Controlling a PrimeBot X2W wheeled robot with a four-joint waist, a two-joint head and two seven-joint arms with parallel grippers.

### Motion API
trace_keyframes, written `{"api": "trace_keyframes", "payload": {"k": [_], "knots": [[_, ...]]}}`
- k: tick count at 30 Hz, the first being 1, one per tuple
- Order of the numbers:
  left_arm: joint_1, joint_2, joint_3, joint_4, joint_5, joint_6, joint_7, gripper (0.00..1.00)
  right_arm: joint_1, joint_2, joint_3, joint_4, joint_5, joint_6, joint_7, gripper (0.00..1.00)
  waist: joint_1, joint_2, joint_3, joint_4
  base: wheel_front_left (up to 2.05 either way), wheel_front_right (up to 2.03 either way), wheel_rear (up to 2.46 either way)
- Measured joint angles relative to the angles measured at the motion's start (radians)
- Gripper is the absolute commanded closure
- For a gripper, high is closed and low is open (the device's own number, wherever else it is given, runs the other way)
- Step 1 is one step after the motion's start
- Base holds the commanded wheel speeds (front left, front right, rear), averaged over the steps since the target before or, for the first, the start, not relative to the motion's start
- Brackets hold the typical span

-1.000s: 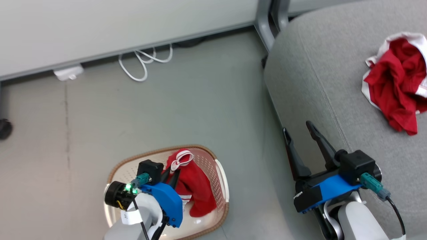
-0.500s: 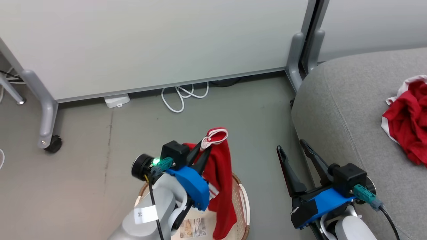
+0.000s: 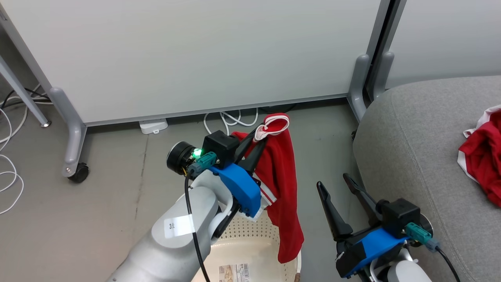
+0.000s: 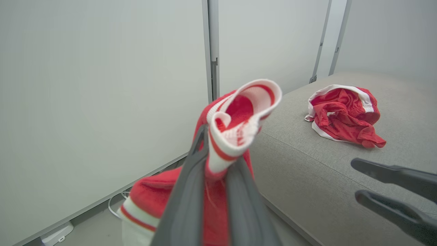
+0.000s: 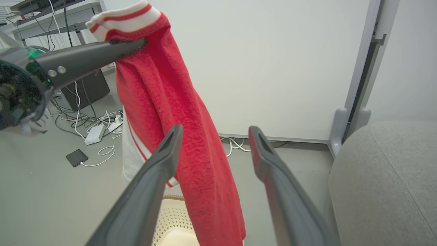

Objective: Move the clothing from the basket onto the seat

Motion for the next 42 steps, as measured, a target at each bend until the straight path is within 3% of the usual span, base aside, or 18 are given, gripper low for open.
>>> {"api": "trace_keyframes", "payload": {"k": [17, 31, 42], "knots": [[-0.046, -0.002, -0.076, -0.009, -0.078, 0.024, 0.0, 1.0, -0.018, -0.006, 0.059, 0.045, 0.0, 0.0, 0.004, 0.0, 0.0001, 0.0, 0.001, -0.002, 0.0, 0.0, 0.0], [-0.063, -0.002, -0.137, -0.026, -0.113, 0.027, 0.0, 1.0, -0.266, -0.007, 0.149, 0.367, 0.025, 0.0, -0.038, 0.0, 0.0001, 0.0, 0.017, 0.017, 0.0, 0.0, 0.0], [-0.077, -0.002, -0.172, -0.033, -0.135, 0.032, 0.0, 1.0, -0.399, -0.001, 0.281, 0.53, 0.162, 0.0, -0.084, 0.0, 0.0002, 0.0, 0.029, 0.045, 0.0, 0.0, 0.0]]}}
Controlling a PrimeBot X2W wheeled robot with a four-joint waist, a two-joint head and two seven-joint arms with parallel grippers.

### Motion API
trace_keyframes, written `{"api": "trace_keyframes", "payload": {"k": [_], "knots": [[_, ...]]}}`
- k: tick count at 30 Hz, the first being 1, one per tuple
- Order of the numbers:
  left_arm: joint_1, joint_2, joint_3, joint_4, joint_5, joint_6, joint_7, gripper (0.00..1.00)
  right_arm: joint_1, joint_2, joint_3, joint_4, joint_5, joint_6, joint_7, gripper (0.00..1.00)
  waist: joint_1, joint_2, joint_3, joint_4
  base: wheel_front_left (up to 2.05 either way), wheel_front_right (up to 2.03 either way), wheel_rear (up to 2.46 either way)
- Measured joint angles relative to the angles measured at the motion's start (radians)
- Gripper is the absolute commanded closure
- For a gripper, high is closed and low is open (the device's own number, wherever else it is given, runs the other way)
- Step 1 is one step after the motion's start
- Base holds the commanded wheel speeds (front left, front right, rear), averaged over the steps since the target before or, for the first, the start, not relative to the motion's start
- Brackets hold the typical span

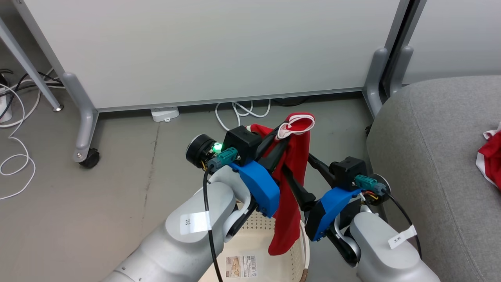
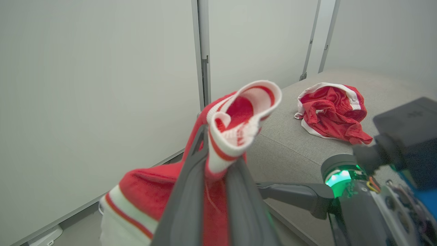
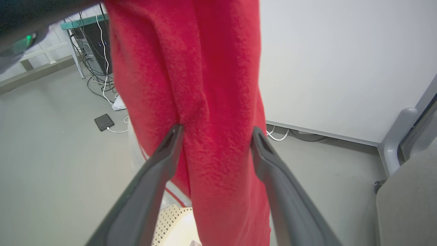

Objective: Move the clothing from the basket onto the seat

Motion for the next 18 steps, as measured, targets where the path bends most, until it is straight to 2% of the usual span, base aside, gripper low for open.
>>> {"api": "trace_keyframes", "payload": {"k": [7, 18], "knots": [[-0.003, 0.0, -0.006, 0.007, -0.004, 0.004, 0.0, 1.0, -0.036, 0.0, 0.058, 0.034, 0.059, 0.0, -0.02, 0.0, 0.0, 0.0, 0.003, 0.006, 0.0, 0.0, 0.0], [-0.003, 0.0, -0.034, -0.004, -0.021, 0.006, 0.0, 1.0, -0.108, 0.0, 0.101, 0.135, 0.08, 0.0, -0.028, 0.0, 0.0, 0.0, 0.003, 0.015, 0.0, 0.0, 0.0]]}}
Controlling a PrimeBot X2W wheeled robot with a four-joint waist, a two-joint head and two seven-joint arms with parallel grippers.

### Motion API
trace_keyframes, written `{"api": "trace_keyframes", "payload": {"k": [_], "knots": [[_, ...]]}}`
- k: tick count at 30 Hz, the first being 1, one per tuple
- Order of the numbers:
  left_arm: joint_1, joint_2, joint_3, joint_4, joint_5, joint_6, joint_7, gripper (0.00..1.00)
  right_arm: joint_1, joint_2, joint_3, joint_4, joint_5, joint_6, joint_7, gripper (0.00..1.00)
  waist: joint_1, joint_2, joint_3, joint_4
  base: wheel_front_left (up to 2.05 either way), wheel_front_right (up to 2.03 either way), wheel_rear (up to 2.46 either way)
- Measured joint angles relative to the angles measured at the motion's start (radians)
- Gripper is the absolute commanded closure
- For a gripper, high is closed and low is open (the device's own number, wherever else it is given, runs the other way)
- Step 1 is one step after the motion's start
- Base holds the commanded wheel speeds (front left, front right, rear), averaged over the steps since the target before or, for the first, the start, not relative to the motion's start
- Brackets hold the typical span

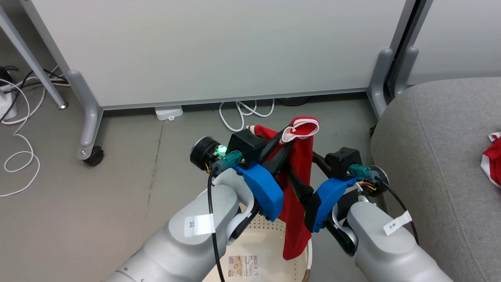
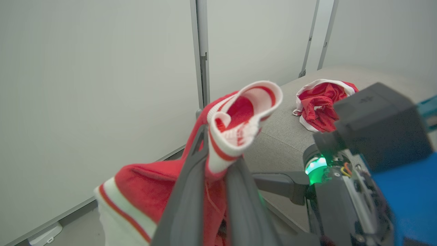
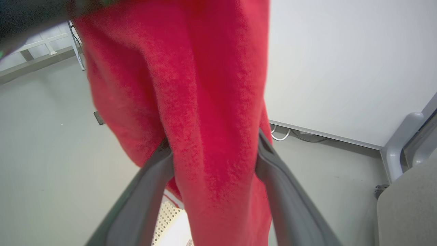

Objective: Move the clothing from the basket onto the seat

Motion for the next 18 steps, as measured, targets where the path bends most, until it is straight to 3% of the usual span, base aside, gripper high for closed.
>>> {"api": "trace_keyframes", "payload": {"k": [6, 7, 9, 18], "knots": [[-0.001, 0.0, -0.026, -0.008, -0.018, 0.003, 0.0, 1.0, -0.041, 0.0, 0.007, 0.045, 0.025, 0.0, 0.0, 0.0, 0.0, 0.0, -0.005, 0.009, 0.0, 0.0, 0.0], [-0.001, 0.0, -0.029, -0.008, -0.02, 0.003, 0.0, 1.0, -0.041, 0.0, 0.007, 0.047, 0.033, 0.0, 0.0, 0.22, -0.0001, 0.0, -0.005, 0.01, 0.0, 0.0, 0.0], [-0.002, 0.0, -0.036, -0.008, -0.026, 0.003, 0.0, 1.0, -0.042, 0.0, 0.011, 0.05, 0.046, 0.0, -0.001, 1.0, 0.0, 0.0, -0.006, 0.011, 0.0, 0.0, 0.0], [-0.009, 0.0, -0.032, 0.006, -0.031, 0.013, 0.0, 1.0, -0.035, 0.0, 0.026, 0.015, 0.06, 0.0, -0.001, 1.0, 0.0, 0.0, -0.008, -0.002, 0.0, 0.0, 0.0]]}}
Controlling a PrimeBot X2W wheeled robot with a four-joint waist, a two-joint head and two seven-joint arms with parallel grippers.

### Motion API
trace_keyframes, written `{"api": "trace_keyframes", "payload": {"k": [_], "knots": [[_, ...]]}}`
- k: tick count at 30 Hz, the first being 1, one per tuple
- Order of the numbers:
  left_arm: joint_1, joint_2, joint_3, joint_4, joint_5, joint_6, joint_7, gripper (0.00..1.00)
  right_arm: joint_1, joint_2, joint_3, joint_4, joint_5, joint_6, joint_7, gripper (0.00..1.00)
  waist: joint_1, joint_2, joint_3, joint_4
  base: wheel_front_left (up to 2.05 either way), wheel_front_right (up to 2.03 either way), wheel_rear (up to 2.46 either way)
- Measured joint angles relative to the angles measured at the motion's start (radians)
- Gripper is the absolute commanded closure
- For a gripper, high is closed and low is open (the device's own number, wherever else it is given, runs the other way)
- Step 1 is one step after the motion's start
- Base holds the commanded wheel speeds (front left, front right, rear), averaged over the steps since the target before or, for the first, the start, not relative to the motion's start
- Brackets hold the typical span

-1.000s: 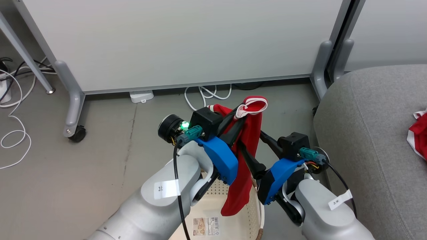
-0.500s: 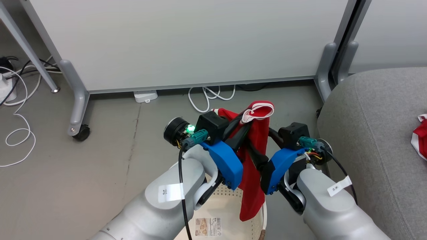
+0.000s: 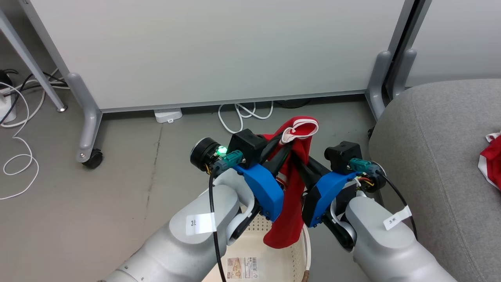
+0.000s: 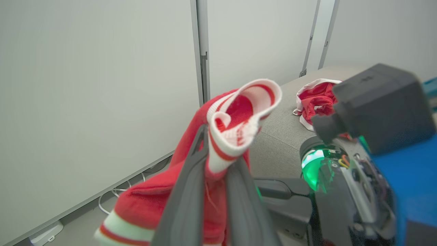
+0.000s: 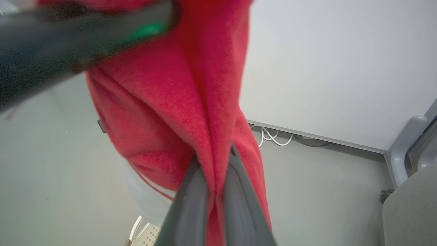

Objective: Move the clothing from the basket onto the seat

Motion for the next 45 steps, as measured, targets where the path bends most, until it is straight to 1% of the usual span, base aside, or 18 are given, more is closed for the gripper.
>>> {"api": "trace_keyframes", "payload": {"k": [15, 16, 17, 18, 22, 25, 33, 38, 45], "knots": [[0.001, 0.0, 0.012, 0.011, 0.0, 0.0, 0.0, 1.0, 0.009, 0.0, 0.001, -0.006, 0.017, 0.0, 0.0, 1.0, 0.0, 0.0, -0.008, -0.019, 0.0, 0.0, 0.0], [0.001, 0.0, 0.013, 0.012, 0.0, 0.0, 0.0, 0.71, 0.009, 0.0, 0.001, -0.007, 0.018, 0.0, 0.0, 1.0, 0.0, 0.0, -0.008, -0.019, 0.0, 0.0, 0.0], [0.002, 0.0, 0.014, 0.013, 0.0, 0.0, 0.0, 0.24, 0.009, 0.0, 0.0, -0.008, 0.019, 0.0, 0.0, 1.0, 0.0, 0.0, -0.008, -0.02, 0.0, 0.0, 0.0], [0.004, 0.0, 0.017, 0.014, 0.0, 0.002, 0.0, 0.0, 0.009, 0.0, -0.001, -0.009, 0.019, 0.0, 0.0, 1.0, 0.0, 0.0, -0.007, -0.02, 0.0, 0.0, 0.0], [0.026, 0.001, 0.054, 0.002, 0.026, 0.012, 0.0, 0.0, 0.009, 0.0, -0.005, -0.018, 0.021, 0.0, 0.0, 1.0, 0.0, 0.0, -0.004, -0.025, 0.0, 0.0, 0.0], [0.08, 0.01, 0.099, -0.026, 0.053, 0.021, -0.001, 0.0, 0.009, 0.0, -0.013, -0.024, 0.021, 0.0, 0.0, 1.0, 0.0, 0.0, -0.001, -0.028, 0.0, 0.0, 0.0], [0.284, 0.072, 0.277, -0.169, 0.17, 0.025, -0.001, 0.0, 0.01, 0.0, -0.038, -0.045, -0.001, 0.0, 0.0, 1.0, 0.0, 0.0, 0.011, -0.033, 0.0, 0.0, 0.0], [0.406, 0.104, 0.384, -0.252, 0.257, 0.007, -0.001, 0.0, 0.021, 0.0, -0.058, -0.055, -0.013, 0.0, 0.0, 1.0, 0.0, 0.0, 0.016, -0.03, 0.0, 0.0, 0.0], [0.528, 0.116, 0.53, -0.347, 0.374, -0.026, -0.001, 0.0, 0.032, 0.0, -0.074, -0.059, -0.03, 0.0, 0.0, 1.0, 0.0, 0.0, 0.017, -0.023, 0.0, 0.0, 0.0]]}}
